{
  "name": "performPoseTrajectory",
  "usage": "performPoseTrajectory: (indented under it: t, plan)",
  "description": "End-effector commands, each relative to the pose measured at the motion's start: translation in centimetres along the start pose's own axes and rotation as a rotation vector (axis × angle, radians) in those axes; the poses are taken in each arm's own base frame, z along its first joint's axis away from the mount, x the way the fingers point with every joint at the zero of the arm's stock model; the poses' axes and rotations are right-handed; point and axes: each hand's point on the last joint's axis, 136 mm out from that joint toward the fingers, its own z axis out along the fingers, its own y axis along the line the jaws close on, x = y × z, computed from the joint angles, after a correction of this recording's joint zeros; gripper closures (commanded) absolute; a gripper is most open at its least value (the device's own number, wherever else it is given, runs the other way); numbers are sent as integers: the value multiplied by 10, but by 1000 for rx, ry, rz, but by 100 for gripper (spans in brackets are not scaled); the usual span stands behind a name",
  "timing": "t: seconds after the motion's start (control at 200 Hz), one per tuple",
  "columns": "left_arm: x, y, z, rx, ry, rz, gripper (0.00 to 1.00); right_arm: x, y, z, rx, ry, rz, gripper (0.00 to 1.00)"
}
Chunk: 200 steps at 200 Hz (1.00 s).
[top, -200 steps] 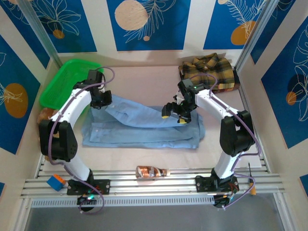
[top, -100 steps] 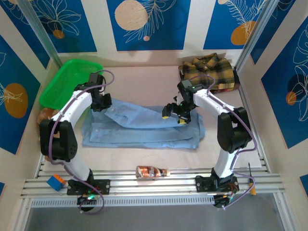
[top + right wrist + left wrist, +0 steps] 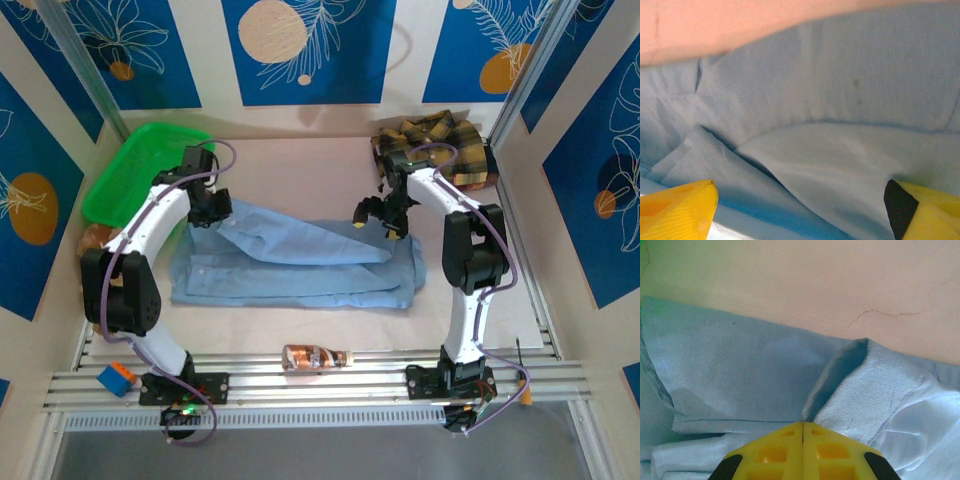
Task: Fold and stack the long sleeve shirts
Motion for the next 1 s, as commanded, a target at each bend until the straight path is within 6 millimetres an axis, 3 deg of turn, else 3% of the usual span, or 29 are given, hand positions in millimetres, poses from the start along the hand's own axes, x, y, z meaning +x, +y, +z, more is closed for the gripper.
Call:
performPoseTrajectory:
  t: [0.0, 0.16, 0.325, 0.485, 0.605, 0.815, 0.995]
  plan:
    - [-14, -14, -20, 70, -45, 7, 100, 3, 10, -16, -38, -9, -28, 13]
    - [-34, -46, -45, 222, -127, 23, 100, 14, -11, -47, -13, -37, 10, 13]
    - [-45, -59, -46, 261, -133, 31, 100, 42, -30, -69, -90, 6, 124, 16]
    - [-50, -59, -40, 246, -132, 30, 100, 79, -31, -53, -163, 111, 185, 31]
    - [-55, -60, -39, 236, -132, 40, 100, 93, -31, -37, -200, 151, 224, 46]
    - [-64, -61, -38, 219, -135, 60, 100, 90, -27, -19, -223, 156, 229, 53]
    - [-70, -61, -40, 209, -141, 65, 100, 65, -34, -7, -189, 118, 227, 56]
